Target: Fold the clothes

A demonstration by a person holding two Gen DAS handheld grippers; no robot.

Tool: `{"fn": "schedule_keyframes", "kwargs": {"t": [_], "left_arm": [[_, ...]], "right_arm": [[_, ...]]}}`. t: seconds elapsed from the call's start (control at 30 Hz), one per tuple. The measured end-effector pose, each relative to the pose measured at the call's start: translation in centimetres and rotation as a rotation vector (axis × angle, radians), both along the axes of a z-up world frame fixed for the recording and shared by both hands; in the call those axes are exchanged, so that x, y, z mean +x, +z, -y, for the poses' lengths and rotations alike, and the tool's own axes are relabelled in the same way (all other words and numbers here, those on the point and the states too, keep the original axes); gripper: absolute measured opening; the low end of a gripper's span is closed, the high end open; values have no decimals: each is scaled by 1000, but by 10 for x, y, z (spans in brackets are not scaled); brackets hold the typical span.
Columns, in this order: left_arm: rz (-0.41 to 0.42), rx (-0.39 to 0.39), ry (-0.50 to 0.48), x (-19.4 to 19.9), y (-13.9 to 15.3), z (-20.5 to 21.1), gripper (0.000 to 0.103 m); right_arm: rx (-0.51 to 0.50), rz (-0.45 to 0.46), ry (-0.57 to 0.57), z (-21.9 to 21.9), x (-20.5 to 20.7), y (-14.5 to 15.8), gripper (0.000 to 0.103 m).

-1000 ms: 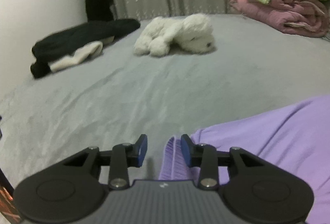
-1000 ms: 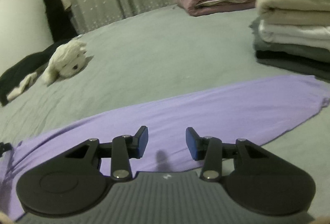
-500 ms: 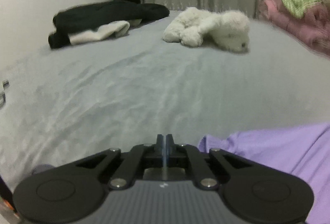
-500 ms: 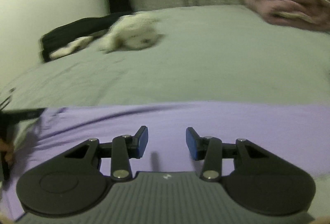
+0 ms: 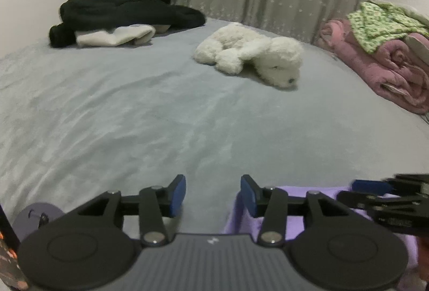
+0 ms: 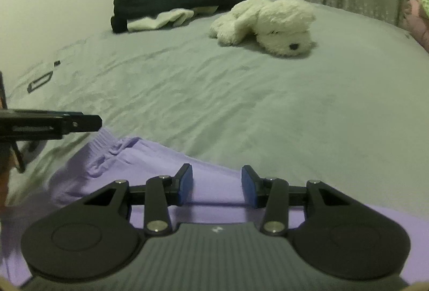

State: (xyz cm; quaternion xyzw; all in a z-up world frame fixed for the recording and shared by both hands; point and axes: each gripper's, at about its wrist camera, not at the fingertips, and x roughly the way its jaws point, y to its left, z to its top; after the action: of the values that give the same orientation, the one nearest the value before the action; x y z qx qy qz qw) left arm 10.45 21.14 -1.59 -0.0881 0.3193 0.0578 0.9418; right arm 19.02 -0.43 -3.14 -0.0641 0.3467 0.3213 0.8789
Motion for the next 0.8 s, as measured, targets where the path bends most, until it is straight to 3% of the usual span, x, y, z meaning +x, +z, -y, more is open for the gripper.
{"fn": "schedule_keyframes", "kwargs": {"t": [0.13,0.23,0.27,0.3,0.37,0.43,0.6,0.8], "left_arm": [[-36,-35,-50,4,-6,0,48],[-69,-80,-72,9,-13,-1,28],[-73,-92,-78,10,-15,-1,16],[-72,-102,-79,11,-16,-1,12],[-55,-105,-63,11,-17,-1,7],[-26,-98,-33,10,-17,-2,5],[52,-44,31,5,-19,-2,4],[49,105,52,9,-40,9,10]], "right_arm": [[-31,-6,35,-8,4,-3,45],[-54,-8,63,-14,6,-4,45],[-63,-9,73,-16,6,-5,39],[-75,-7,88,-18,5,-6,35],[-93,7,110,-23,2,-6,14],[-104,35,109,-26,0,-5,2],[-79,129,77,-28,-3,-2,2],[-108,178,42,-39,0,-23,2]]}}
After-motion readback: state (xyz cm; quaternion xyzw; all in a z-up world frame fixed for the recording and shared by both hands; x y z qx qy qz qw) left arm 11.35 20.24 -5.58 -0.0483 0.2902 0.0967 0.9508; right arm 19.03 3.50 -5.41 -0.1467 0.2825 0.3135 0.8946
